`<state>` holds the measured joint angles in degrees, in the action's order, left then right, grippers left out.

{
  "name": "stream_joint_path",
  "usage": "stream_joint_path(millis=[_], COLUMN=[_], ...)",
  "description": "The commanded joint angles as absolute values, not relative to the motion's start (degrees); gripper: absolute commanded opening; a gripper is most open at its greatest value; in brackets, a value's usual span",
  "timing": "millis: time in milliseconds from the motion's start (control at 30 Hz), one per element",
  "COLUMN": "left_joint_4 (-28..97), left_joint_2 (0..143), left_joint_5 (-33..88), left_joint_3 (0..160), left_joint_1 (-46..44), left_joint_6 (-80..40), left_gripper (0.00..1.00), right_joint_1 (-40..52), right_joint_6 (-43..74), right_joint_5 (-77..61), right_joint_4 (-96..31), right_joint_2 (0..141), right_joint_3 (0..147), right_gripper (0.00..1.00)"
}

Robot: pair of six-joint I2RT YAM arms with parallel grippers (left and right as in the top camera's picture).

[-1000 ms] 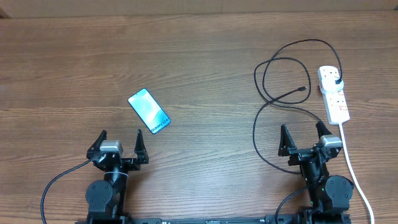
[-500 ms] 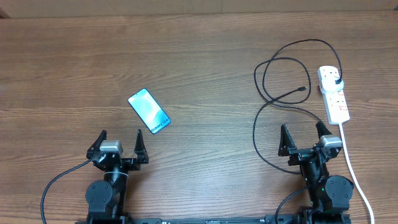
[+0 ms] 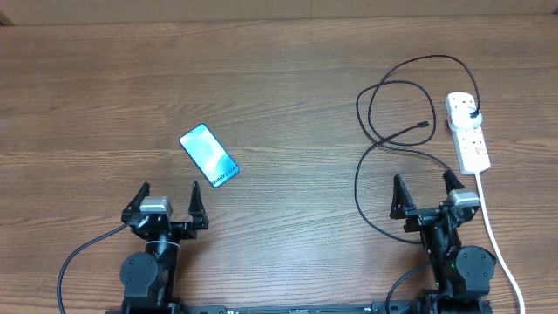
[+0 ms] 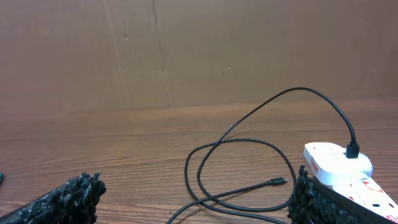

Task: Plug charger to phone and switch on socket

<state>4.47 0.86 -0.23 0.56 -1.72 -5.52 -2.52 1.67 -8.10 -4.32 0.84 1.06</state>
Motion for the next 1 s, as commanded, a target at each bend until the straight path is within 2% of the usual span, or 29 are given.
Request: stream_joint_path(millis=[0,967], left_joint_4=[4.4,4.5], left_joint_2=[0.3,0.3], left_joint_5=[0.0,0.1], left_joint_3=[0.3,1.4], left_joint_1=[-1.0,-1.0], left_joint_6=[-4.3,-7.7], left_gripper=[1.00,1.00], right_joint_1=[-2.5,-2.5], right_joint_6=[1.5,1.5], right_joint_5=[-7.6,-7.6], right_joint_4=[-4.1,-4.1], right_joint_2=[0.2,0.2], right_joint_3=[0.4,0.4], right_gripper=[1.00,1.00])
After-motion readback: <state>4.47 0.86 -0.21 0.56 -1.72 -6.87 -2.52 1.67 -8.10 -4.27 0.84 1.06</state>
